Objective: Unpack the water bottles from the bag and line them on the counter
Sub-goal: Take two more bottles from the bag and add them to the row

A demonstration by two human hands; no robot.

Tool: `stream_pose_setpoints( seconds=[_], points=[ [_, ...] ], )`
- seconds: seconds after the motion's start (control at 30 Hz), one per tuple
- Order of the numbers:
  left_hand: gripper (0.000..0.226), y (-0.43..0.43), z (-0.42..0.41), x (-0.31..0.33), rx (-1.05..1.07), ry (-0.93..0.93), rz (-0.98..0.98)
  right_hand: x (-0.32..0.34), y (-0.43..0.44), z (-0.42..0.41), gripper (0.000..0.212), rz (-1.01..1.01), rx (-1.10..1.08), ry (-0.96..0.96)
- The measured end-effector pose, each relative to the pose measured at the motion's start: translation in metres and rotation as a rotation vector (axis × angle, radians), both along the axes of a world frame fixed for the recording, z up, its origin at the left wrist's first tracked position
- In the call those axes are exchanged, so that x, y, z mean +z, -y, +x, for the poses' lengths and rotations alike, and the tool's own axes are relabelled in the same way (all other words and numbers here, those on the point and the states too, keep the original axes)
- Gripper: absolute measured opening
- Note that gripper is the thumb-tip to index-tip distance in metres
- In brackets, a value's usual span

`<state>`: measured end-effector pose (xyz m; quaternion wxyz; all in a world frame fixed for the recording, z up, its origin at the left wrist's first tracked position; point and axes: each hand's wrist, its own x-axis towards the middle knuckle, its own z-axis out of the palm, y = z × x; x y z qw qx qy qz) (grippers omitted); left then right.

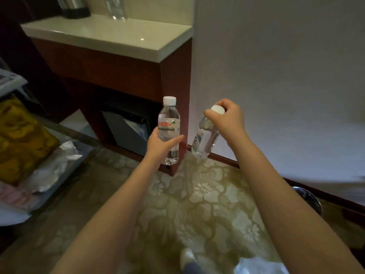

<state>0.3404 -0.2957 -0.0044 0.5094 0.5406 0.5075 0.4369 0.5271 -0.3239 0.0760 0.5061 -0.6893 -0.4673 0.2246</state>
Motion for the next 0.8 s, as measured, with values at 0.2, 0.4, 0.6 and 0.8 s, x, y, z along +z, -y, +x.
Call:
stream_pose_setpoints(
  seconds=[0.2,0.4,0.6,0.8],
  points=[
    [0.049,-0.095,-0.066,0.023,0.046,-0.044,0.067,0.014,-0.113,-0.073,0.021,0.113,0.104,-0.030],
    [0.044,-0.179,-0.145,0.050,0.074,-0.058,0.116,0.045,-0.211,-0.153,0.023,0.204,0.181,-0.068],
    [0.037,-0.282,-0.219,0.068,0.023,0.038,0.196,0.070,-0.301,-0.228,0.024,0.296,0.143,-0.121],
    [0.028,-0.390,-0.274,0.116,-0.118,0.084,0.281,0.120,-0.383,-0.284,0.027,0.397,0.055,-0.217]
  ],
)
